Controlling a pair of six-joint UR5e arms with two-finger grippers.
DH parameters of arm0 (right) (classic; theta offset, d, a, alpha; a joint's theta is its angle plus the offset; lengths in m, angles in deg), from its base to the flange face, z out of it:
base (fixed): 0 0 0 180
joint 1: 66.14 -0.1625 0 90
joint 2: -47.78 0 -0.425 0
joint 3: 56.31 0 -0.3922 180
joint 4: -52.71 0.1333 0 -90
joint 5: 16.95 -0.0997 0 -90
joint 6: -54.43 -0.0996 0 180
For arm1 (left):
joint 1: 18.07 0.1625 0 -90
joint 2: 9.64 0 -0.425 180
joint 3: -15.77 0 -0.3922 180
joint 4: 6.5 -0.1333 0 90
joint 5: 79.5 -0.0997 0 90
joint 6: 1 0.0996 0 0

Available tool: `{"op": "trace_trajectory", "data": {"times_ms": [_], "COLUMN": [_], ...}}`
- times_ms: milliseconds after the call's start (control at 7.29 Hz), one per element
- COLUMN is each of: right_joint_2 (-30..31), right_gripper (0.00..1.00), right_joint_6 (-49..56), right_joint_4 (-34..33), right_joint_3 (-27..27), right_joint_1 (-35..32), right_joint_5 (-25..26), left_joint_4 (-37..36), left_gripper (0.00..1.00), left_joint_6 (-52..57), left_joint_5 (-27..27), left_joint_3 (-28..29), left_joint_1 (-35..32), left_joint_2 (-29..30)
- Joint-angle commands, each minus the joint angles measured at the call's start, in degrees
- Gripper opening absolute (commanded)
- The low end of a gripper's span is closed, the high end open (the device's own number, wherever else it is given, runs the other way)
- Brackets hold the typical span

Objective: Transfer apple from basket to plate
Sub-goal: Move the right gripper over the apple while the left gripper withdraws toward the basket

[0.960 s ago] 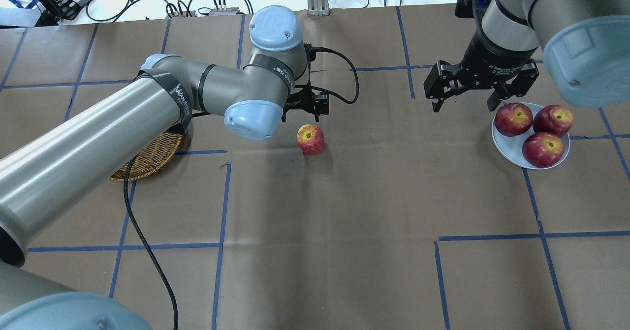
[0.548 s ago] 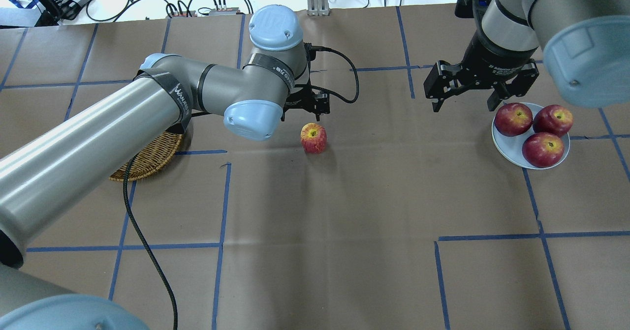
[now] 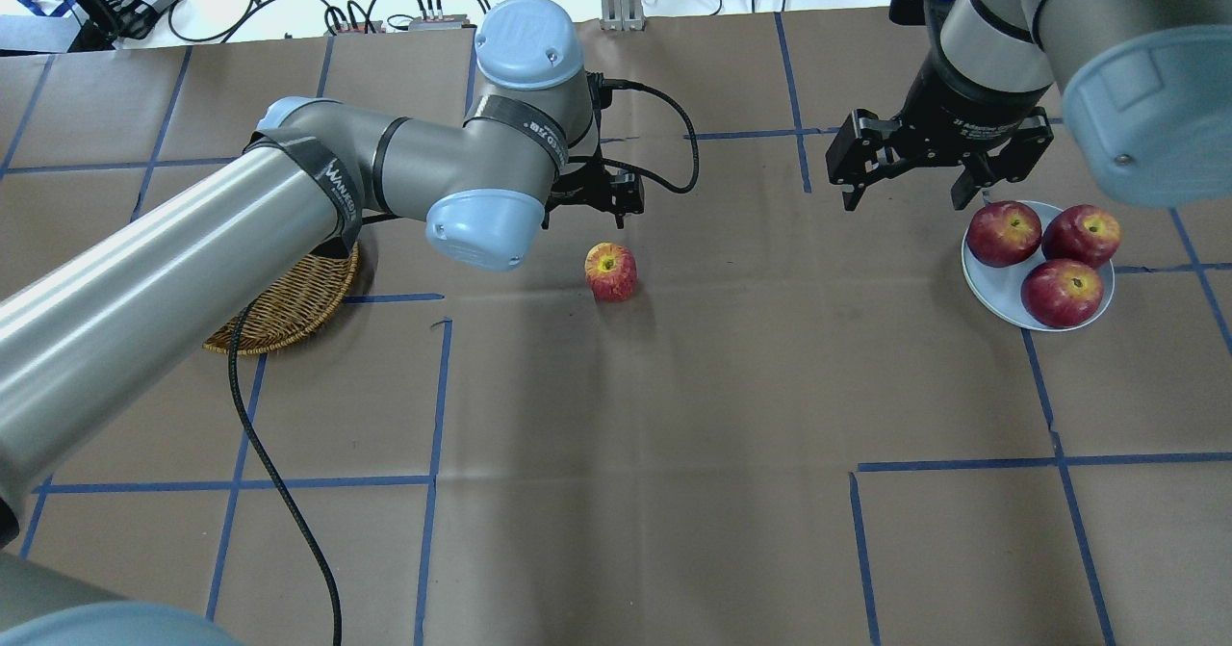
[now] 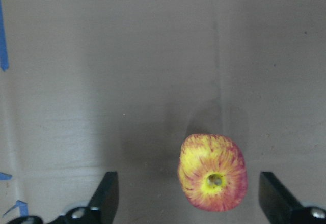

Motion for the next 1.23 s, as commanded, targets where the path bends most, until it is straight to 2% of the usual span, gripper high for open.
{"op": "trace_trajectory", "data": {"times_ms": [0,137,411,823,1097], "right_joint_2": [-2.6,-4.4,-9.5,-22.1,-31.5], "right_gripper": [1.0,1.0,1.0,1.0,1.0], "right_joint_6": [-2.2,-5.2,-12.6,-24.1,-28.6], "right_joint_4": [-2.5,-5.4,-11.4,-16.4,-24.3], "right_joint_3": [0.7,0.7,1.4,9.2,11.4], "right_joint_1": [-2.3,-5.3,-11.3,-20.7,-24.8], "right_joint_5": [0.1,0.1,0.2,1.7,4.8], "left_joint_4": [7.9,11.1,14.6,19.0,18.8], "left_gripper": [0.99,0.99,0.99,0.99,0.99], "left_joint_6": [7.8,11.7,17.1,19.9,19.3], "left_joint_5": [0.1,0.2,0.0,0.1,0.6], "left_joint_3": [-0.6,-1.3,-1.8,-2.0,-1.7], "left_joint_1": [7.3,11.1,14.1,17.3,17.0], "left_joint_2": [-8.0,-11.3,-14.6,-18.9,-22.2]}}
